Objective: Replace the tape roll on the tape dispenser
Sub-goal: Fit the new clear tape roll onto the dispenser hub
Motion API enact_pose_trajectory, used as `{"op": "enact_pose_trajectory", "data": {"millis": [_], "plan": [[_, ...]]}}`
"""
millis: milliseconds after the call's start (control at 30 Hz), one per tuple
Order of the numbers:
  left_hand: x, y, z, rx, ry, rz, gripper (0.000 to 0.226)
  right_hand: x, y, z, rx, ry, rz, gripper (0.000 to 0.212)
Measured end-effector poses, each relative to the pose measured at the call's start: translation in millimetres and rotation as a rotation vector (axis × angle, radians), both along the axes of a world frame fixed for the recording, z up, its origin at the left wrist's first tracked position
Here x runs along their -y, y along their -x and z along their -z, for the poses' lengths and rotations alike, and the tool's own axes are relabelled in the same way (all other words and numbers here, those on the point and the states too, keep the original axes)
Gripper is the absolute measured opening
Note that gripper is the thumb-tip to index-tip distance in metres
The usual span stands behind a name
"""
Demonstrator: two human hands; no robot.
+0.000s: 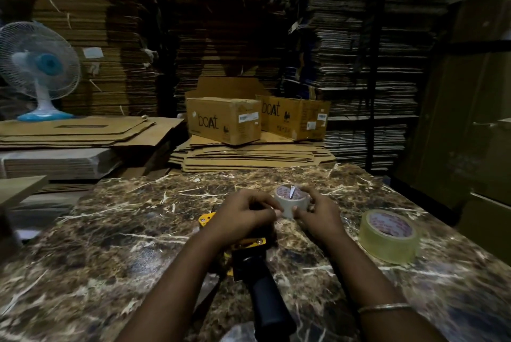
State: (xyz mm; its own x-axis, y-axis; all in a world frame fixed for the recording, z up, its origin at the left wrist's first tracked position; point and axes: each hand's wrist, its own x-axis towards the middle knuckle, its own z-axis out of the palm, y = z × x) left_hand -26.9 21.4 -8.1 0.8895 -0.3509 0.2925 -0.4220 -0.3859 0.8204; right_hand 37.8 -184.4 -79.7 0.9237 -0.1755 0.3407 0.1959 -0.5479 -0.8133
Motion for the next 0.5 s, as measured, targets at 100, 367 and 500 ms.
{"op": "enact_pose_trajectory", "data": {"millis": [100, 367, 500], "plan": [[18, 1, 8, 0.109, -0.026, -0.175, 0.008, -4, 2, -8, 0.042, 0.073, 0.11, 0.045], [44, 1, -8, 0.183, -0.102, -0.353, 0.034, -1, 26, -35, 0.13, 0.034, 0.164, 0.016], [67, -3, -15, 0.184, -0.191, -0.366, 0.026, 27, 47, -42, 0.165, 0.125, 0.224, 0.014]]}}
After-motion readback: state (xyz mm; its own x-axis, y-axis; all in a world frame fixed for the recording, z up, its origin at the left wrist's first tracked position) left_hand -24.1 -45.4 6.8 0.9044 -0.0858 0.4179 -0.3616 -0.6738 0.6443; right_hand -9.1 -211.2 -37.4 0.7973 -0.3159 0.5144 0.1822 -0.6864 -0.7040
